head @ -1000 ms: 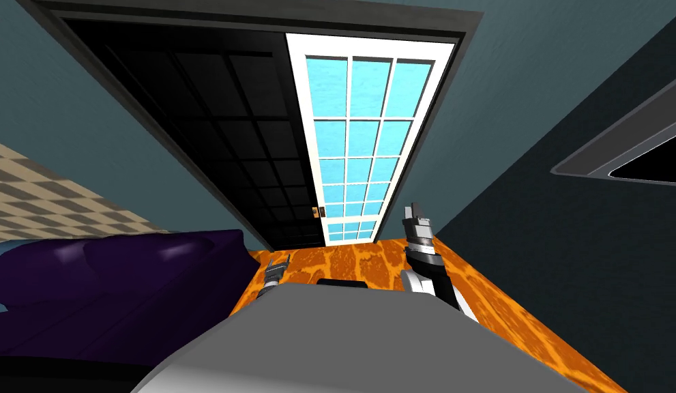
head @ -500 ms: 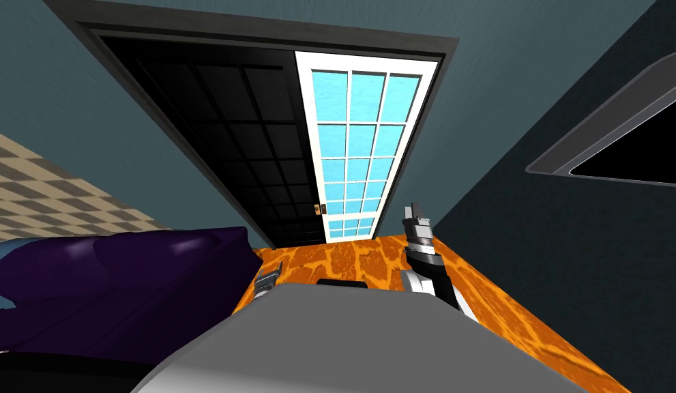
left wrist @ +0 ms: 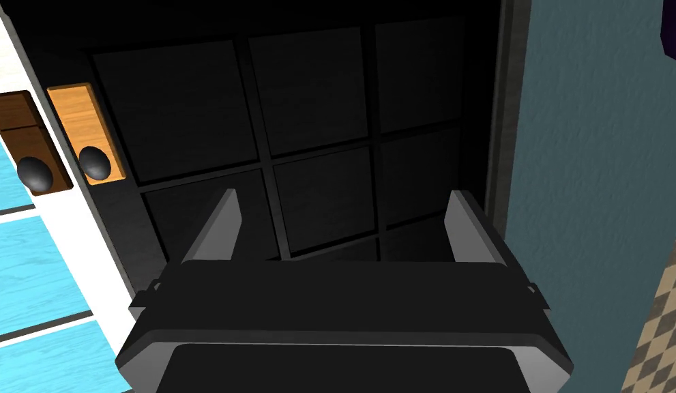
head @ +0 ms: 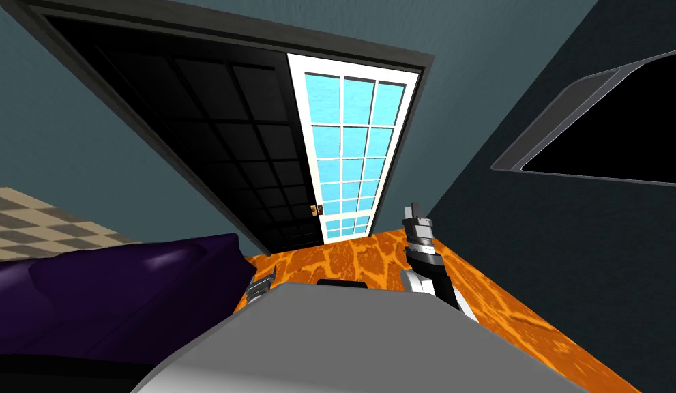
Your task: Pull the door open
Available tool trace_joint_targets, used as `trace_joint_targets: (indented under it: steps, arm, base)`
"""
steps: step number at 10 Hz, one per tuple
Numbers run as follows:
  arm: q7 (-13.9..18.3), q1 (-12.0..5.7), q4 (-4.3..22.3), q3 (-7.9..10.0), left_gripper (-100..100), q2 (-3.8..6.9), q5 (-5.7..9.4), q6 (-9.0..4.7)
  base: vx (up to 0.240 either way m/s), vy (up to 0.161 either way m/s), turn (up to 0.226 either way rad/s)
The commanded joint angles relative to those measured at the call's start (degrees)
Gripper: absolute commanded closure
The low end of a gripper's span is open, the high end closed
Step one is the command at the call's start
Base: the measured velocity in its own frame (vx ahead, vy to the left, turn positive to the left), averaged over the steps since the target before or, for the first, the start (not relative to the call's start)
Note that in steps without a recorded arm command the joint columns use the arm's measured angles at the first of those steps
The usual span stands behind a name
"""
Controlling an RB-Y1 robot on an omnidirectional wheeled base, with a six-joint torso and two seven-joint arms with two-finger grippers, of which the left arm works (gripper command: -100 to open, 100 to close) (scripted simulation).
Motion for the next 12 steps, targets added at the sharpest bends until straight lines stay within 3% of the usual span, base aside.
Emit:
trace_joint_targets:
  steps: [1, 3, 4, 11, 12]
  arm:
    - [-0.8, -1.56, 0.8, 0.79, -100, -0.24, 0.47, -0.19]
    - [-1.3, -3.26, 0.8, 0.87, -100, -0.73, 0.61, -0.26]
    - [-1.3, -3.26, 0.8, 0.87, -100, -0.73, 0.61, -0.26]
    - [-2.1, -9.49, -0.4, -0.51, -100, -2.47, 0.33, -0.67]
    - [-2.1, -9.49, -0.1, -0.51, -100, -2.47, 0.33, -0.67]
  base:
    - [0.172, 0.056, -0.215]
    - [0.176, 0.045, -0.134]
    - [0.121, 0.013, -0.047]
    - [0.173, 0.031, -0.123]
    - [0.151, 0.038, -0.054]
